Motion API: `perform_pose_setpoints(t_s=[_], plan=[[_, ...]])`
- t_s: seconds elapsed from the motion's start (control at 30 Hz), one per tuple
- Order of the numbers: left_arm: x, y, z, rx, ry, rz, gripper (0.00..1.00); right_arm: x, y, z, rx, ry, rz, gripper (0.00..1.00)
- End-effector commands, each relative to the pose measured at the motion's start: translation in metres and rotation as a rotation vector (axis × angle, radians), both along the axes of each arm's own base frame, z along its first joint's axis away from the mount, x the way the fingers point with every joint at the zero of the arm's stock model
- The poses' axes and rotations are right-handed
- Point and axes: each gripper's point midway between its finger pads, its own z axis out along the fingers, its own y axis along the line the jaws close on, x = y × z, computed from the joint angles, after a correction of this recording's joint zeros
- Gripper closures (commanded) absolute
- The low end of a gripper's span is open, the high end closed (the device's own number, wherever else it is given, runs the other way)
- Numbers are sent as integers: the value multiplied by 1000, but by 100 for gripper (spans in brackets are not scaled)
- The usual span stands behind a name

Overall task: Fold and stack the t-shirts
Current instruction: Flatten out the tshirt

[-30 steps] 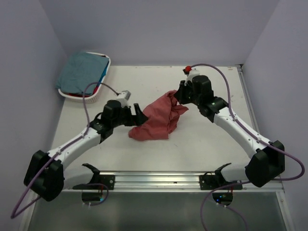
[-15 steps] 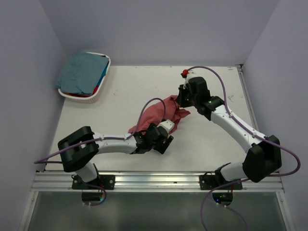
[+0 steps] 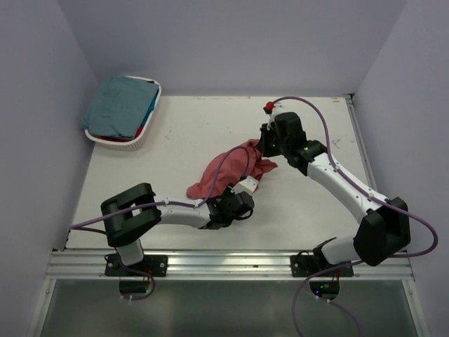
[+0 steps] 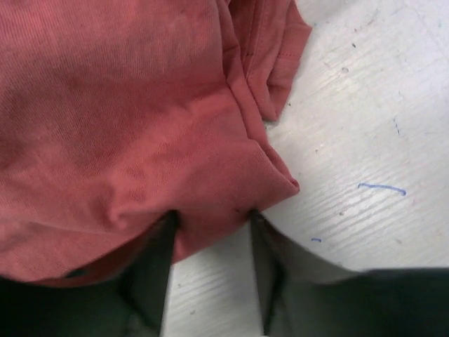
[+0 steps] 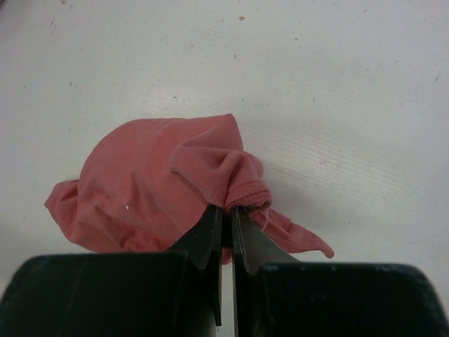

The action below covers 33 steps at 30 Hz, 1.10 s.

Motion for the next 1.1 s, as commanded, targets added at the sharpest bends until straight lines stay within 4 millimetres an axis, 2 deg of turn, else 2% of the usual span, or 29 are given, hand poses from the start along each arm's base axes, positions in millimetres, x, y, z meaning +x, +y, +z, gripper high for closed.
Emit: perform_pose_setpoints(t_s=[0.0,0.03,0.1,0.13,0.17,0.3,0.33,0.37,0.4,0.47,0.5,0.57,0.6,0.67,0.7,0.73,0.8,0.87,0.9,0.97,1.0,1.07], plan=[[16,-22,15,-60,-77,27,60,7,1,25,15,-69,3,100],[16,-21,9,-46,-72,32,73,7,1,25,15,-69,2,100],[18,-18,5,-33,-79,47,86,7,0,23,11,-66,-1,100],[18,-16,4,-26,-80,53,98,7,0,23,10,-66,-2,100],[18,-14,5,-27,-83,66,100,7,-1,21,8,-64,-3,100],[19,-7,27,-59,-105,89,100,4,-4,19,0,-61,-12,100],[19,-7,43,-93,-117,98,100,4,-5,18,-4,-62,-17,100],[17,2,49,-71,-118,111,100,3,-8,17,-11,-57,-28,100],[16,7,69,-98,-128,122,100,3,-9,16,-14,-57,-35,100],[17,17,95,-138,-160,160,100,2,-17,17,-32,-64,-66,100],[17,23,122,-196,-188,180,100,1,-20,16,-37,-63,-77,100],[18,43,147,-212,-236,238,100,-1,-25,21,-39,-77,-95,100],[18,53,173,-264,-268,263,100,-2,-29,20,-50,-77,-109,100],[18,76,195,-265,-320,323,100,-7,-33,26,-48,-89,-119,100],[17,85,217,-308,-348,344,100,-8,-36,29,-50,-98,-128,100],[16,95,224,-296,-362,359,100,-9,-38,33,-47,-106,-137,100],[16,116,247,-310,-411,418,100,-14,-45,46,-35,-138,-161,100],[16,135,261,-311,-455,478,100,-19,-49,59,-16,-169,-175,100],[15,145,270,-324,-469,503,100,-24,-54,75,4,-211,-188,100],[15,163,282,-337,-508,568,100,-33,-59,91,32,-252,-189,100],[13,172,291,-366,-521,591,100,-43,-63,110,65,-298,-188,100],[11,188,301,-397,-550,643,96,-53,-66,128,99,-344,-177,100]])
